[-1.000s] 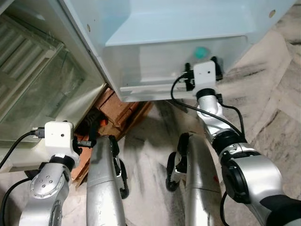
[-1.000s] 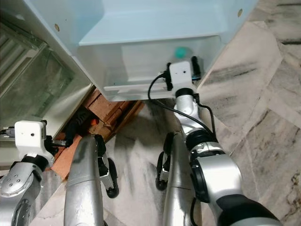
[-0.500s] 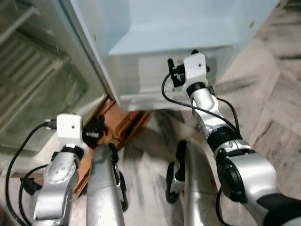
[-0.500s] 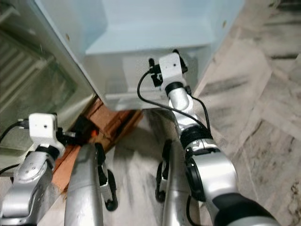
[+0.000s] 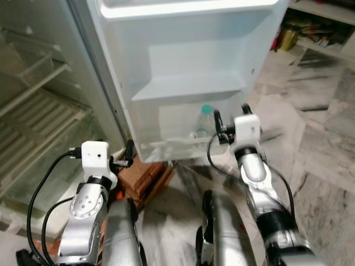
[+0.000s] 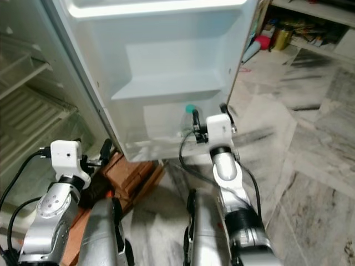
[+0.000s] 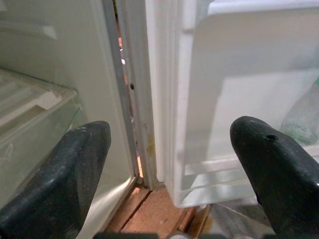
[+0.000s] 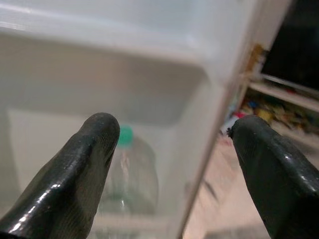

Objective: Restocking fridge

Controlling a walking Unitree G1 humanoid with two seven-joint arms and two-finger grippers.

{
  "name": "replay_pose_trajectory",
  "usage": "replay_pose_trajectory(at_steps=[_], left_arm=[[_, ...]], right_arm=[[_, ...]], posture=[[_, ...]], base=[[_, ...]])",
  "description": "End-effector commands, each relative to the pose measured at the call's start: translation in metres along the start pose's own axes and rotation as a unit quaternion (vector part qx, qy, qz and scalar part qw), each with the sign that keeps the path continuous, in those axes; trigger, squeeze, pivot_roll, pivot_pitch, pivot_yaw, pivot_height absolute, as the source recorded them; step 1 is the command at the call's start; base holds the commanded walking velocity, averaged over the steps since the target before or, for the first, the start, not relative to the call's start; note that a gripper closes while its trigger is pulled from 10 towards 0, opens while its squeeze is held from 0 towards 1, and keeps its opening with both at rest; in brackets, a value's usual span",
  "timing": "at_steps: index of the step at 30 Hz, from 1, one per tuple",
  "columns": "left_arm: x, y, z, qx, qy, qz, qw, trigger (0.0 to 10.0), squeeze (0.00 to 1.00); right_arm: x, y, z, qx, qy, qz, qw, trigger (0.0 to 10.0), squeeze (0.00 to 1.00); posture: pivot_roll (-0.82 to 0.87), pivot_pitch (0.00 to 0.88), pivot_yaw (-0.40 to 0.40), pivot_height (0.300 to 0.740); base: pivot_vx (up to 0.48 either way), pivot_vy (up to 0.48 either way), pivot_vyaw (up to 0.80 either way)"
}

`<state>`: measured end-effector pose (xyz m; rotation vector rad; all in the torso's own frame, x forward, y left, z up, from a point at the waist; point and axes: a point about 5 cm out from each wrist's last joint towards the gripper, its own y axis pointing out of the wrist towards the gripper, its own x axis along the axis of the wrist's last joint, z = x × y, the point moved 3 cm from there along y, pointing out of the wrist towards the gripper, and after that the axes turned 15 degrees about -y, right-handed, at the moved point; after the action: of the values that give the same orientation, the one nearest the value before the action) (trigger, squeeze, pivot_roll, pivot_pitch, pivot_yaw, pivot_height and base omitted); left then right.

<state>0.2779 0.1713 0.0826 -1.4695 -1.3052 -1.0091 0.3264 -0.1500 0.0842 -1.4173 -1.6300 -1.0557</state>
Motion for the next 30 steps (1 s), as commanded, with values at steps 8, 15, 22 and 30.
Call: replay_pose_trajectory(at_steps=[8,15,22,30], left_arm=[[-0.009,0.006,-0.005,-0.013,0.010,0.000,1.000,10.0,0.00],[-0.011,0.011,-0.006,-0.016,0.009,-0.001,1.000,10.0,0.00],[-0.009,0.016,-0.012,-0.027,0.010,-0.010,1.000,10.0,0.00],[-0.009,0.017,-0.011,-0.026,0.011,-0.015,0.999,10.0,0.00]], right_arm=[[-0.003,-0.020,-0.006,0.010,0.026,-0.002,1.000,10.0,0.00],[0.002,-0.018,-0.011,0.012,0.027,-0.003,1.000,10.0,0.00],[0.009,-0.009,-0.012,0.023,0.034,-0.012,0.999,10.0,0.00],[0.010,-0.008,-0.008,0.028,0.043,-0.009,0.999,10.0,0.00]], posture=[[-0.02,0.000,0.033,0.561],[-0.04,0.000,0.029,0.601],[-0.03,0.000,0.028,0.646],[-0.03,0.000,0.024,0.686]], base=[[0.000,0.000,0.00],[0.000,0.000,0.00],[0.000,0.000,0.00],[0.000,0.000,0.00]])
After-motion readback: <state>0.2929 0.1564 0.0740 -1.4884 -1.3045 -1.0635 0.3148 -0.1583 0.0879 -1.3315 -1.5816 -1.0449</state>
